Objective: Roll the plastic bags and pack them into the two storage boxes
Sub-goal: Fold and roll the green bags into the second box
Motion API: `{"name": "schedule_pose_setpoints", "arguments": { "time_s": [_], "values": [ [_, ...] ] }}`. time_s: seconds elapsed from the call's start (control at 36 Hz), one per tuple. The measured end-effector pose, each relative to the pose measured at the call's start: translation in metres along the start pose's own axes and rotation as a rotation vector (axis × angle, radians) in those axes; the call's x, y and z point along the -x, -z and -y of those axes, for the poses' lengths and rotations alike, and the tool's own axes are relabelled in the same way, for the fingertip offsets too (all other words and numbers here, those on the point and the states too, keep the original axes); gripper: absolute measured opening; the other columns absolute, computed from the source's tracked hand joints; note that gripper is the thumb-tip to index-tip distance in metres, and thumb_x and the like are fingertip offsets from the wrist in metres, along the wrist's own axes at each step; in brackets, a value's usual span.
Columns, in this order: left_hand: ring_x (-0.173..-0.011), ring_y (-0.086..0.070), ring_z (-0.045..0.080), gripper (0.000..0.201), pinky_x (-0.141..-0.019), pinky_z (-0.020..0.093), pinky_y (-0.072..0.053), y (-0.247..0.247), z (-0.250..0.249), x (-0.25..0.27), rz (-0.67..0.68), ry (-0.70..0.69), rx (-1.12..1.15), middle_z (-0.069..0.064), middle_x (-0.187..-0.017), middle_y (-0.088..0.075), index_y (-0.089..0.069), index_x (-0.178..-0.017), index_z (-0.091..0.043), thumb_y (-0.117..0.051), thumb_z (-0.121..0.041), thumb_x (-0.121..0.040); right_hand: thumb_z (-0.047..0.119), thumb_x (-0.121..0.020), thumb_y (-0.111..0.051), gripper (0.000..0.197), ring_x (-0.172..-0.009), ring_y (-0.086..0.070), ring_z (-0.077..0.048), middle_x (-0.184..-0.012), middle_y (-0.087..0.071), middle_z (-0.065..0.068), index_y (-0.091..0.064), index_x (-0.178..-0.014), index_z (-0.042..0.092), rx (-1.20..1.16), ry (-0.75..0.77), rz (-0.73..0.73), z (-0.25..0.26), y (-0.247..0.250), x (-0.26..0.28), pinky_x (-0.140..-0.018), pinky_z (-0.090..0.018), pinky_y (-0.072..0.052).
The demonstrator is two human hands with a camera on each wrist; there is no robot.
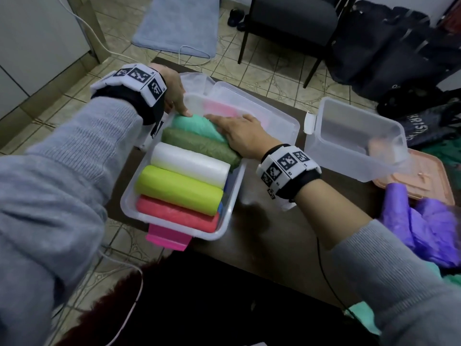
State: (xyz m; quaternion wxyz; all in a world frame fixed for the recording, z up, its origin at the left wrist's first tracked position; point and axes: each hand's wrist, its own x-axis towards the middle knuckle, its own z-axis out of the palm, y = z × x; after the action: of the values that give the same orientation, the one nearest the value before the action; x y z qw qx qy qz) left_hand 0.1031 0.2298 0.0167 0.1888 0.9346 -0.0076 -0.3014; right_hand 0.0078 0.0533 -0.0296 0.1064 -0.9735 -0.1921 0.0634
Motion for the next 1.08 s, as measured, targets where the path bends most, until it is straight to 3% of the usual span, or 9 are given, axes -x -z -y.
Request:
{"name": "schedule_pose_setpoints", "arguments": {
  "time_s": [0.25, 0.39, 0.47, 0.56, 0.67, 0.75, 0.89, 1.0, 1.08],
  "values": [
    [-0.103, -0.059, 0.03, 0.064, -0.077, 0.034, -0.05, 0.005, -0.03, 0.015, -0.15, -0.064, -0.326, 0.015, -0.115, -0.062, -0.057, -0.123, -0.001, -0.081, -0.03, -0.071, 0.023, -0.1, -0.043, 0.035, -0.126, -0.047, -0.017, -0.135, -0.054, -0.005, -0.051, -0.132, 0.01, -0.594, -0.098, -0.401, -0.007, 0.006, 0.028, -0.104, -0.027, -0.034],
    [-0.103, -0.055, 0.028, 0.054, -0.092, 0.037, -0.043, -0.004, -0.106, 0.041, -0.282, -0.257, -0.421, 0.013, -0.118, -0.06, -0.06, -0.115, -0.005, -0.067, -0.047, -0.082, 0.021, -0.1, -0.043, 0.03, -0.109, -0.052, -0.009, -0.123, -0.059, -0.003, -0.057, -0.123, 0.009, -0.737, -0.387, -0.758, -0.045, 0.025, 0.071, -0.089, -0.015, -0.039],
    [-0.089, -0.049, 0.021, 0.037, -0.08, 0.032, -0.039, -0.024, -0.157, 0.06, -0.241, -0.427, -0.378, 0.006, -0.099, -0.055, -0.058, -0.097, -0.018, -0.067, -0.049, -0.08, 0.019, -0.098, -0.044, 0.028, -0.11, -0.052, -0.014, -0.124, -0.057, -0.007, -0.057, -0.121, 0.01, -0.719, -0.605, -0.902, -0.088, 0.035, 0.107, -0.093, -0.021, -0.042],
    [-0.098, -0.055, 0.023, 0.039, -0.088, 0.034, -0.044, -0.064, -0.199, 0.073, -0.17, -0.529, -0.327, 0.004, -0.109, -0.06, -0.061, -0.104, -0.014, -0.065, -0.047, -0.083, 0.016, -0.092, -0.048, 0.032, -0.118, -0.049, -0.024, -0.127, -0.052, -0.013, -0.056, -0.122, 0.01, -0.622, -0.849, -1.018, -0.13, 0.042, 0.15, -0.103, -0.03, -0.036],
    [-0.117, -0.052, 0.029, 0.058, -0.096, 0.037, -0.043, -0.146, -0.22, 0.09, -0.123, -0.571, -0.279, 0.012, -0.131, -0.054, -0.049, -0.132, -0.007, -0.056, -0.046, -0.09, 0.016, -0.088, -0.049, 0.042, -0.129, -0.036, -0.027, -0.138, -0.039, -0.014, -0.049, -0.129, 0.01, -0.488, -1.177, -0.987, -0.172, 0.045, 0.199, -0.103, -0.025, -0.023],
    [-0.129, -0.039, 0.033, 0.063, -0.104, 0.044, -0.036, -0.211, -0.208, 0.102, -0.072, -0.544, -0.337, 0.017, -0.142, -0.04, -0.042, -0.137, -0.008, -0.048, -0.052, -0.092, 0.022, -0.088, -0.051, 0.048, -0.126, -0.04, -0.027, -0.141, -0.035, -0.015, -0.044, -0.133, 0.008, -0.563, -1.282, -0.905, -0.187, 0.039, 0.218, -0.101, -0.027, -0.031],
    [-0.145, 0.008, 0.035, 0.076, -0.114, 0.055, -0.001, -0.281, -0.16, 0.108, 0.095, -0.414, -0.403, 0.013, -0.158, 0.012, -0.009, -0.151, -0.018, -0.04, -0.056, -0.094, 0.034, -0.086, -0.059, 0.064, -0.08, -0.064, -0.025, -0.127, -0.049, -0.017, -0.035, -0.137, 0.002, -0.978, -1.323, -0.852, -0.19, 0.03, 0.222, -0.067, -0.032, -0.058],
    [-0.143, 0.018, 0.033, 0.083, -0.11, 0.061, 0.004, -0.297, -0.132, 0.107, 0.122, -0.381, -0.408, 0.007, -0.156, 0.023, 0.005, -0.151, -0.027, -0.036, -0.065, -0.09, 0.028, -0.09, -0.058, 0.044, -0.061, -0.059, -0.021, -0.081, -0.049, -0.005, -0.043, -0.122, 0.003, -1.2, -1.286, -0.892, -0.19, 0.024, 0.218, -0.077, -0.034, -0.058],
    [-0.142, 0.025, 0.029, 0.085, -0.108, 0.065, 0.005, -0.303, -0.119, 0.108, 0.154, -0.342, -0.395, 0.002, -0.154, 0.029, 0.011, -0.149, -0.033, -0.033, -0.071, -0.086, 0.019, -0.089, -0.059, 0.03, -0.065, -0.062, -0.023, -0.112, -0.051, -0.013, -0.048, -0.113, 0.004, -1.277, -1.241, -0.922, -0.193, 0.017, 0.215, -0.085, -0.038, -0.056]
  ]
}}
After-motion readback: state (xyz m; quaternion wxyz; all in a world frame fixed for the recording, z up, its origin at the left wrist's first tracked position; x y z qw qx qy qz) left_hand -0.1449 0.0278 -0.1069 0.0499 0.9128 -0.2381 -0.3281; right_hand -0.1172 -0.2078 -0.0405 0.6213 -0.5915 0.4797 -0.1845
